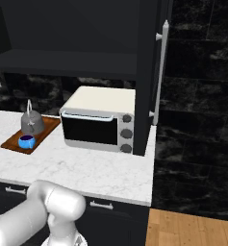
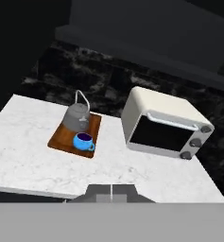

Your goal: Pick the kettle from the counter and place it on the tray. Then pick the mug from the cabinet and place it on the tray. Then close the cabinet doors.

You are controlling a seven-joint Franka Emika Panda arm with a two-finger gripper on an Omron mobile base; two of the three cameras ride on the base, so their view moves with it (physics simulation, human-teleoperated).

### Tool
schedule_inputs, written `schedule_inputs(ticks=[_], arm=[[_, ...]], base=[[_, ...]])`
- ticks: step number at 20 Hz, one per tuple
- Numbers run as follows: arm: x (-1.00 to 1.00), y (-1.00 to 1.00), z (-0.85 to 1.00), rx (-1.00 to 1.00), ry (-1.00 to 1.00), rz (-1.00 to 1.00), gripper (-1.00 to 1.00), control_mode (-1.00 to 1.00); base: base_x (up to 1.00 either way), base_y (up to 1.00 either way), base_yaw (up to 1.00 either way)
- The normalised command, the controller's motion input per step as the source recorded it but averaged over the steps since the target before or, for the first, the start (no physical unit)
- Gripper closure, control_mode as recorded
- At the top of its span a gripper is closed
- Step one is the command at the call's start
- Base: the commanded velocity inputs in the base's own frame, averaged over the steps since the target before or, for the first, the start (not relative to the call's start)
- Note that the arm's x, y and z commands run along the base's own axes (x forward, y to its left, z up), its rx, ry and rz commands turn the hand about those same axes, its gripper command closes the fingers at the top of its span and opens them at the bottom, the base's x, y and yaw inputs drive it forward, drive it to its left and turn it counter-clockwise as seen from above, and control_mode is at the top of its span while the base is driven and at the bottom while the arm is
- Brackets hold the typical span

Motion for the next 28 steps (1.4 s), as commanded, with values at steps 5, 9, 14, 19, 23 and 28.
schedule_inputs(ticks=[5, 9, 14, 19, 23, 28], arm=[[-0.08, 0.1, 0.0, -0.01, -0.41, 0.0, 1.0, -1.0], [0.0, 0.21, -0.03, -0.04, -0.39, 0.0, 1.0, -1.0], [0.0, 0.22, -0.05, -0.05, -0.4, 0.0, 1.0, -1.0], [0.07, 0.22, -0.08, -0.07, -0.34, -0.04, 1.0, -1.0], [0.23, 0.18, -0.23, -0.09, -0.25, -0.08, 1.0, -1.0], [0.22, 0.18, -0.34, -0.09, -0.22, -0.09, 1.0, -1.0]], base=[[0.0, 0.0, 0.0], [0.0, 0.0, 0.0], [0.0, 0.0, 0.0], [0.0, 0.0, 0.0], [0.0, 0.0, 0.0], [0.0, 0.0, 0.0]])
